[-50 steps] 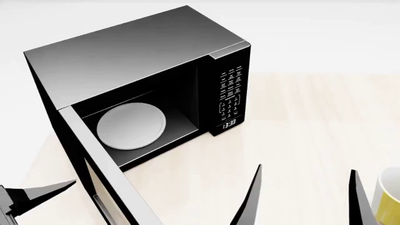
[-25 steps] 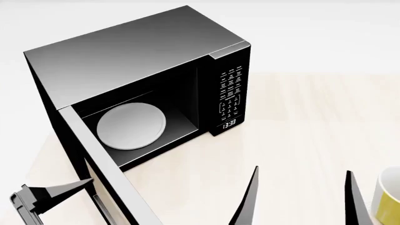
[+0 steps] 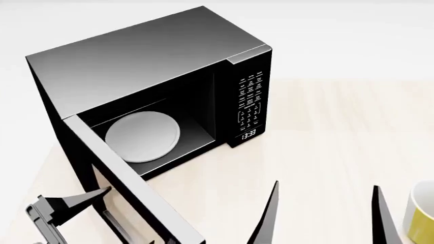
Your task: Close the microwave.
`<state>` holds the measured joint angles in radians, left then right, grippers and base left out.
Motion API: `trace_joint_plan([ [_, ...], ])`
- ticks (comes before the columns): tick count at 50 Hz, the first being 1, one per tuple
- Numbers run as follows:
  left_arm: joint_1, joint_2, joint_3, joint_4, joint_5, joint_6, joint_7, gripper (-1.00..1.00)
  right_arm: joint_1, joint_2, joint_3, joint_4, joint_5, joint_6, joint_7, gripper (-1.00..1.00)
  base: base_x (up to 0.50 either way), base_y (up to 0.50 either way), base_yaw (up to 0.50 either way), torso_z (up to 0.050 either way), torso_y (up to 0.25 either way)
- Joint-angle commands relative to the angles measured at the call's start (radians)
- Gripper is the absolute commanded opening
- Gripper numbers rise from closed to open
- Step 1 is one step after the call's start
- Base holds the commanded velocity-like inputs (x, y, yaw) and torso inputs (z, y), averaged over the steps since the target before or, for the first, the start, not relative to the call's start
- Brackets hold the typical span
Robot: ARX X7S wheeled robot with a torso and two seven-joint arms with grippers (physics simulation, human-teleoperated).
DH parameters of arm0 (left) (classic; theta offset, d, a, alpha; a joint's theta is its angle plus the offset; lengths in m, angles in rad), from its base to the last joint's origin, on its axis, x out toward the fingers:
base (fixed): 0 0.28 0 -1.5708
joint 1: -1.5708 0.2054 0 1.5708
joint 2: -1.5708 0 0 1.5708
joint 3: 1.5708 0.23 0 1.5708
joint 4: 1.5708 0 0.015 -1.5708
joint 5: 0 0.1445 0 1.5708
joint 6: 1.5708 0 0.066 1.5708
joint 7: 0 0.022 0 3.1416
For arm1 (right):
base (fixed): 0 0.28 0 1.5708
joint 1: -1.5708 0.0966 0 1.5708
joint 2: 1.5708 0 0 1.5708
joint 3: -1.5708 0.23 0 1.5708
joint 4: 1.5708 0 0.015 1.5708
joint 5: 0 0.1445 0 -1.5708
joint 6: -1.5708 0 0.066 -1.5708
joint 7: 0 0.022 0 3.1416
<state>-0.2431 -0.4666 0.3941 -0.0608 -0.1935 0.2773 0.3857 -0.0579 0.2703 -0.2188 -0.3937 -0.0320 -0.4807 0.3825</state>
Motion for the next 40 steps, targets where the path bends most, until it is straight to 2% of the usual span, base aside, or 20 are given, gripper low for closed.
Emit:
trace_joint_plan([
  [1,-0.042,0.048,-0.026,-0.052,0.025,0.005,-0.018,1.0,0.002,-0.008,0.01,0.005,-0.02,0.0,-0.008,1.0,0.0,0.0,0.0,0.0,0.0],
  [40,-0.135,0.141,-0.029,-0.193,0.05,0.034,-0.094,1.0,0.006,0.008,0.002,0.005,-0.012,0.004,0.011,1.0,0.0,0.0,0.0,0.0,0.0],
])
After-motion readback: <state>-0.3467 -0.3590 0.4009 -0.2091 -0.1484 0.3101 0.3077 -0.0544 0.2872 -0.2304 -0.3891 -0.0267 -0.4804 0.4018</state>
